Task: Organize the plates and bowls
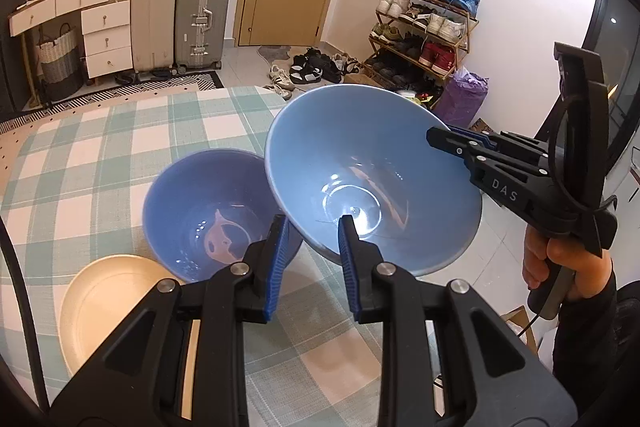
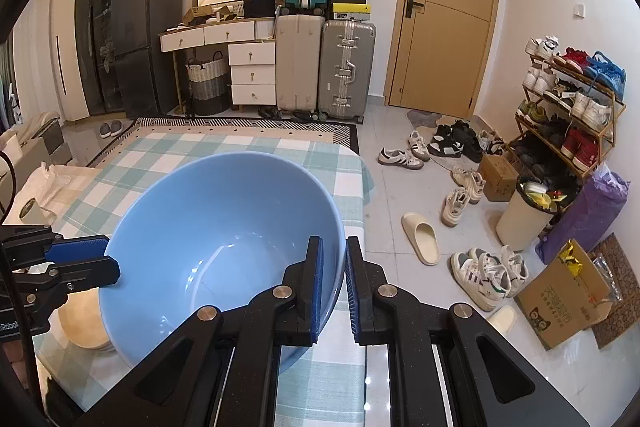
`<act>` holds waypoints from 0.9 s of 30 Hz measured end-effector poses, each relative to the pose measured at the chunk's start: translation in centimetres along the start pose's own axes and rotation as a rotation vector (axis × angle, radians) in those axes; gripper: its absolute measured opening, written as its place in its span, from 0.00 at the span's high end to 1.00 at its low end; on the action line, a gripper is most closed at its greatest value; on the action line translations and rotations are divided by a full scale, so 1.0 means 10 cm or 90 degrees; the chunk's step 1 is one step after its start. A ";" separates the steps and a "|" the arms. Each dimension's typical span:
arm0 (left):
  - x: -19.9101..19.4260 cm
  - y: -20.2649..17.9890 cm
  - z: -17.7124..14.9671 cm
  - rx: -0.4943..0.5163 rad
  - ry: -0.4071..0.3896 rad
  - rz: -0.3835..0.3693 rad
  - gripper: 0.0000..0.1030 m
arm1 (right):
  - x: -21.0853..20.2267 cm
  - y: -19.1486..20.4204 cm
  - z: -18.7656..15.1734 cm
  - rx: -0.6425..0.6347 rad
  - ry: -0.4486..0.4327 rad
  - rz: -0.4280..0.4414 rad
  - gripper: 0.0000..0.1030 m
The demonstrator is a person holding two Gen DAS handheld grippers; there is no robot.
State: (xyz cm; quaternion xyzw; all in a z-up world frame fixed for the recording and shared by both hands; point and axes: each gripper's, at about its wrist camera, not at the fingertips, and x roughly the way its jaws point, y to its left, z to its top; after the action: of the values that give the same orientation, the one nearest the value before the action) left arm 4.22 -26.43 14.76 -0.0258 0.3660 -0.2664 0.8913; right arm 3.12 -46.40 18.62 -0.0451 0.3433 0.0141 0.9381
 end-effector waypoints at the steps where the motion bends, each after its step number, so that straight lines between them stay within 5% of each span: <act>1: -0.05 0.02 0.00 0.000 -0.002 0.002 0.79 | -0.02 0.03 0.02 -0.001 -0.002 0.002 0.89; 27: -0.94 0.45 0.06 -0.006 -0.036 0.086 0.79 | 0.02 0.85 0.35 -0.004 -0.030 0.050 0.88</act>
State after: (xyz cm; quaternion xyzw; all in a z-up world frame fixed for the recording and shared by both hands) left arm 1.14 -18.06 20.14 -0.0127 0.3427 -0.2031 0.9171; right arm 5.01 -37.63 20.54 -0.0340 0.3229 0.0526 0.9444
